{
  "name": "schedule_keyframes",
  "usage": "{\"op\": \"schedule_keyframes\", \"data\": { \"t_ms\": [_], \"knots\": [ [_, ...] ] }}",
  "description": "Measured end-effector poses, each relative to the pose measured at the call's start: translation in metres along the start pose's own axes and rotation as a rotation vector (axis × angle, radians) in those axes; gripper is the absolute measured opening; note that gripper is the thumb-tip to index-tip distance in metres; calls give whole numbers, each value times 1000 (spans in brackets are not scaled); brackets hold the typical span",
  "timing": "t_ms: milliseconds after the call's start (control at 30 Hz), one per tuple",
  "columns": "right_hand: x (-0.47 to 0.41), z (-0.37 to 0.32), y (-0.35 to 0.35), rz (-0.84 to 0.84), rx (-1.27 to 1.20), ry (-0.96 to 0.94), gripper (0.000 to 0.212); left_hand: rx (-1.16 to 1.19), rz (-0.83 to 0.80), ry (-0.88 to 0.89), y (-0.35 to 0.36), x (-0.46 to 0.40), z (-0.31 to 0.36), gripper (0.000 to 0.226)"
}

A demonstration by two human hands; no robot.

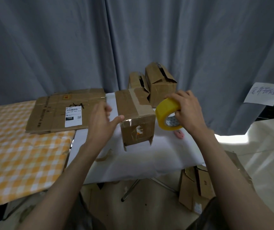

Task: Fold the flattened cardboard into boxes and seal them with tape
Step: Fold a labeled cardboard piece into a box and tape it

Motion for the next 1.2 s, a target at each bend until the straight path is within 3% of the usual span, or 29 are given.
{"op": "schedule_keyframes", "data": {
  "t_ms": [100, 167, 300, 433, 633, 1000, 1200],
  "knots": [
    [0, -2, 3, 5, -2, 0, 62, -213, -95, 445, 29, 15, 65, 42],
    [-1, -6, 5, 9, -9, -5, 63, -291, -258, 562, 64, 23, 89, 54],
    [1, -5, 3, 34, -28, 2, 63, -468, -459, 558, 113, 21, 84, 77],
    [8, 9, 10, 53, -66, 52, 61, -573, -361, 628, 115, 19, 68, 82],
    [14, 21, 35, -8, -58, 78, 52, -558, -377, 620, 113, 15, 66, 84],
    [36, 28, 96, -196, -377, 193, 59, -634, -335, 675, 108, 11, 49, 82],
    [64, 46, 91, -582, -860, 457, 78, -649, -275, 665, 110, 15, 50, 79]
  ]
}}
Point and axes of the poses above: each hand's wrist, its own x-axis away from the middle knuckle, its own y-axis out of the palm, z = x × y, the point moved 9 cm from there along -x, towards the middle knuckle, and after that the axes turned 2 degrees about z, right-handed, at the moved point
